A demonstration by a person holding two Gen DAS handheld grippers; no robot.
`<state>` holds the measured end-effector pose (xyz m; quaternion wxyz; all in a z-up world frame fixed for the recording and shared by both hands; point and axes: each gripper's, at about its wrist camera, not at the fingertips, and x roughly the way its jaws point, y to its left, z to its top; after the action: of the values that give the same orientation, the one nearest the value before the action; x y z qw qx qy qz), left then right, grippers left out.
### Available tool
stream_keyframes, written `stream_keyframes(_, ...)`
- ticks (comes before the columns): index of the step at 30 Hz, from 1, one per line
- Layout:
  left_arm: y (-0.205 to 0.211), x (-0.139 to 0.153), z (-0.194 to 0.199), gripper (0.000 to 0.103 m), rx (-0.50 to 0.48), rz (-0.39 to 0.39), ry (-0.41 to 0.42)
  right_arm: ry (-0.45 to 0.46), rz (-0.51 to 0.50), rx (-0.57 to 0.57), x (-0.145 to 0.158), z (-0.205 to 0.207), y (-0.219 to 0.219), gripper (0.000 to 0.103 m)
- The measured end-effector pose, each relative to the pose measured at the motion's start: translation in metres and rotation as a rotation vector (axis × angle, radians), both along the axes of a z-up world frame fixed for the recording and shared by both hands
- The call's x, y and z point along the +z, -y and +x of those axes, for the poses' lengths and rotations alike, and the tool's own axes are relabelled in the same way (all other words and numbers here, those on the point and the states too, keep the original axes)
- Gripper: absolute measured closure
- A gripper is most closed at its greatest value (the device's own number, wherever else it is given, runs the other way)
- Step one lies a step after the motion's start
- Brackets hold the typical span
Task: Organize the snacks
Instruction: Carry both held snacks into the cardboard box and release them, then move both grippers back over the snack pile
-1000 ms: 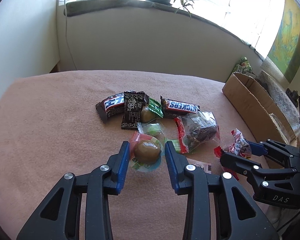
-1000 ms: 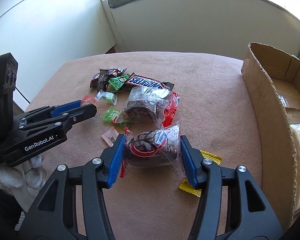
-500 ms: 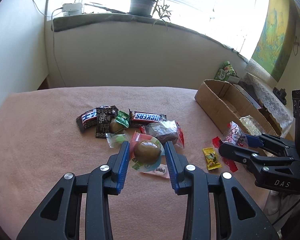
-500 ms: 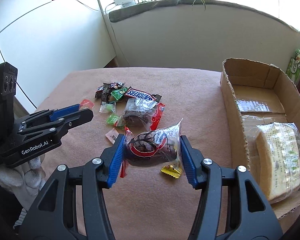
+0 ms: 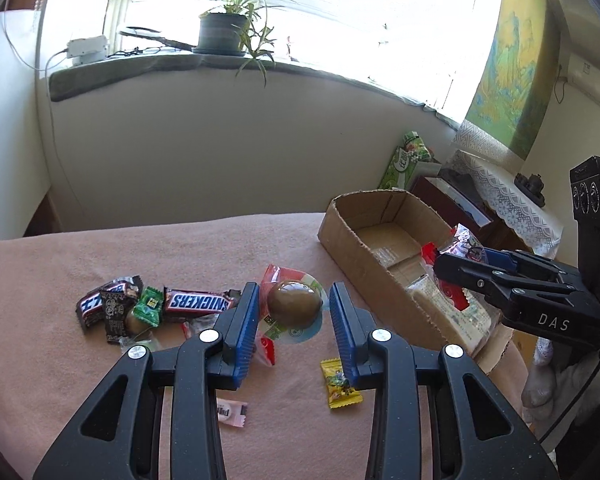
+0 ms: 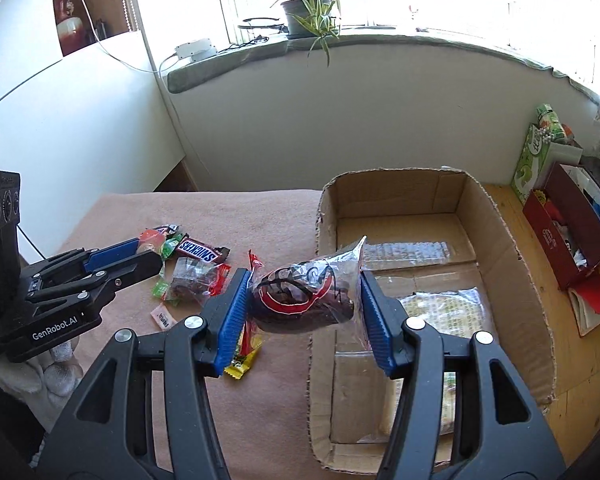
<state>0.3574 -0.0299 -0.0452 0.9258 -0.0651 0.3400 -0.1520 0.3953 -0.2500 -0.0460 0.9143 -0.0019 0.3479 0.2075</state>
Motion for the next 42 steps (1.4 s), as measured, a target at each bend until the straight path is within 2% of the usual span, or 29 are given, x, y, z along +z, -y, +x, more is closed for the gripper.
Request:
stream_keyframes(13, 0.061, 0.004, 0.044, 0.069, -0.09, -0.005, -0.009, -0.059, 0.028, -0.102, -0.003, 0.059, 0.056, 0.047)
stream_keyframes(24, 0.096, -0.01, 0.062, 0.069, -0.14, 0.025, -0.052, -0.108, 0.012, -0.139, -0.011, 0.093, 0.074, 0.046)
stream_keyframes(33, 0.107, -0.011, 0.067, 0.066, -0.157, 0.032, -0.067, -0.104, 0.012, -0.146, -0.012, 0.097, 0.075, 0.043)
stream_keyframes(37, 0.108, -0.014, 0.068, 0.062, -0.156, 0.034, -0.083, -0.101, 0.01, -0.156, -0.012, 0.097, 0.076, 0.035)
stream_keyframes(42, 0.106, -0.013, 0.067, 0.06, -0.162, 0.03, -0.082, -0.089, 0.016, -0.165, -0.01, 0.094, 0.078, 0.032)
